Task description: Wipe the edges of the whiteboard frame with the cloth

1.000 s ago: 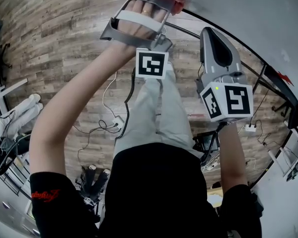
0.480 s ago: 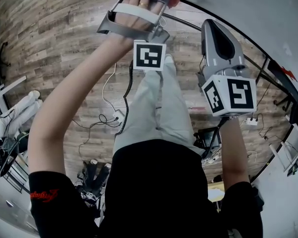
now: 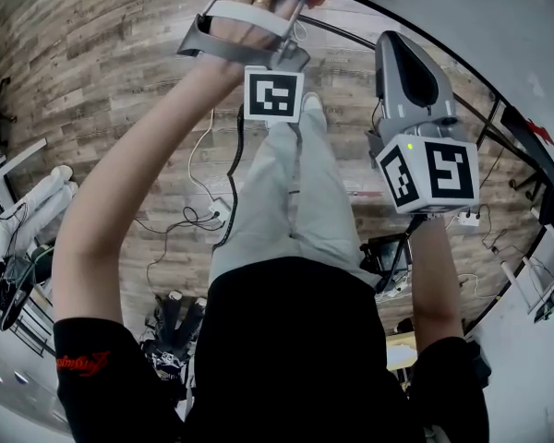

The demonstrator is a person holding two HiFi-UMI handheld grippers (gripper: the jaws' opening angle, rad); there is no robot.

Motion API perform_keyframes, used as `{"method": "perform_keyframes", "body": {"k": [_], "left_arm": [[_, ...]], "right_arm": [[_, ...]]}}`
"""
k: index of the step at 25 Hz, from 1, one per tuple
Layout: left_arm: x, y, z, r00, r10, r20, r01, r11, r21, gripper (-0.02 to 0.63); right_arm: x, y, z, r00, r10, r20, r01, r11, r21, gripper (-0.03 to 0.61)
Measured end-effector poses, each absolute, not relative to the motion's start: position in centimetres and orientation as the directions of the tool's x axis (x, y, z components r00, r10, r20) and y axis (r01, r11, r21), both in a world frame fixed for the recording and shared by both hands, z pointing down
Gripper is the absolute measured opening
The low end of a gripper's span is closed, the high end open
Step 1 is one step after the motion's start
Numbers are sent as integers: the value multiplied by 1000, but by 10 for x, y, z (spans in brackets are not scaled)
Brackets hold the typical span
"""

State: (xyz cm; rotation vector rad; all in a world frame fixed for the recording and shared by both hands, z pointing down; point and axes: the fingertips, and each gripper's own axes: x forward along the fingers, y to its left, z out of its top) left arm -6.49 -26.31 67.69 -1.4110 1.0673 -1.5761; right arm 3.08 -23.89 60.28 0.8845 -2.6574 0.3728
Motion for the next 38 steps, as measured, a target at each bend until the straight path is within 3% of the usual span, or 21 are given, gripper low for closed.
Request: {"method": "perform_keyframes", "body": {"k": [31,35,38], "left_arm": [[-58,-260,718,-101,-907,410,-33,-409,-912,41],[-52,-253,721,-87,-897,434,-78,-428,-900,41],[-49,-245,721,-69,-882,466,-181,-449,-875,40]], "right_arm": [[31,-229,642,-755,-495,430,-607,775,-176,2],[32,-224,640,-758,-492,428,-606,775,-181,2],[33,-222,638,-759,-492,426,-604,776,-180,2]]}}
